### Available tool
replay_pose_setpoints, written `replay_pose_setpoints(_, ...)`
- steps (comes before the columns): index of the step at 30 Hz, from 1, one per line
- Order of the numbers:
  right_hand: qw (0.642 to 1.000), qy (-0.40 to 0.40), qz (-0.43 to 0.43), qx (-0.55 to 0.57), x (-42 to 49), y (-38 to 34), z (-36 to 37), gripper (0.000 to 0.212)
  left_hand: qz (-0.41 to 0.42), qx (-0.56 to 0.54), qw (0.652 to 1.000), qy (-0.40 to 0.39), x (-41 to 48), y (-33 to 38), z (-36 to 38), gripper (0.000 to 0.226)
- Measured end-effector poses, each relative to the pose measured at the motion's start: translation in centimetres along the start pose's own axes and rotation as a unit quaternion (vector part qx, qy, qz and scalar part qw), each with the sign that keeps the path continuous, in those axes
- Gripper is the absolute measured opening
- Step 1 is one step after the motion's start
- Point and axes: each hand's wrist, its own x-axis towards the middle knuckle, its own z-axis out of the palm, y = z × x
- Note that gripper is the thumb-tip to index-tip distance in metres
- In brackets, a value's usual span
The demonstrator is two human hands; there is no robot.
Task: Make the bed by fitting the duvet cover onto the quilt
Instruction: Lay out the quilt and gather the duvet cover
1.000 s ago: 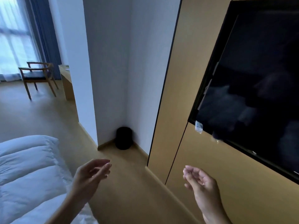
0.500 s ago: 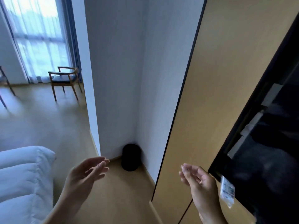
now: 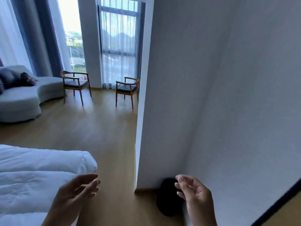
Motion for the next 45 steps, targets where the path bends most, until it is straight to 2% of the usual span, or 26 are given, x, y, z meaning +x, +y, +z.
replay_pose_setpoints(5,0.998,-0.047,0.015,0.024,11.8,0.4,10.2,0.008,0.006,-0.002,0.999,0.048,12.5,-1.1,-1.6,0.014)
replay_pose_setpoints(8,0.996,-0.086,0.016,0.028,18.6,0.5,16.8,0.008,-0.001,0.01,0.997,0.075,19.6,-1.9,-2.8,0.025)
replay_pose_setpoints(13,0.987,-0.152,0.044,0.02,28.0,2.8,27.5,0.01,-0.018,0.04,0.993,0.111,28.7,-3.6,-4.4,0.018)
replay_pose_setpoints(16,0.977,-0.205,0.043,0.028,34.1,4.0,35.4,0.01,-0.022,0.049,0.986,0.161,35.0,-4.2,-5.8,0.02)
replay_pose_setpoints(22,0.939,-0.336,0.042,0.058,44.8,3.0,52.0,0.012,-0.027,0.044,0.948,0.315,43.9,-3.7,-9.2,0.013)
replay_pose_setpoints(27,0.898,-0.429,0.05,0.079,50.7,1.9,66.3,0.011,-0.061,0.034,0.896,0.438,50.1,-4.5,-12.3,0.011)
replay_pose_setpoints(35,0.868,-0.486,0.052,0.083,58.5,5.0,86.2,0.009,-0.041,0.039,0.868,0.493,65.7,-7.4,-20.1,0.012)
replay_pose_setpoints(45,0.836,-0.547,0.042,0.012,72.5,8.4,108.1,0.012,-0.078,-0.039,0.799,0.596,86.6,-12.5,-31.0,0.013)
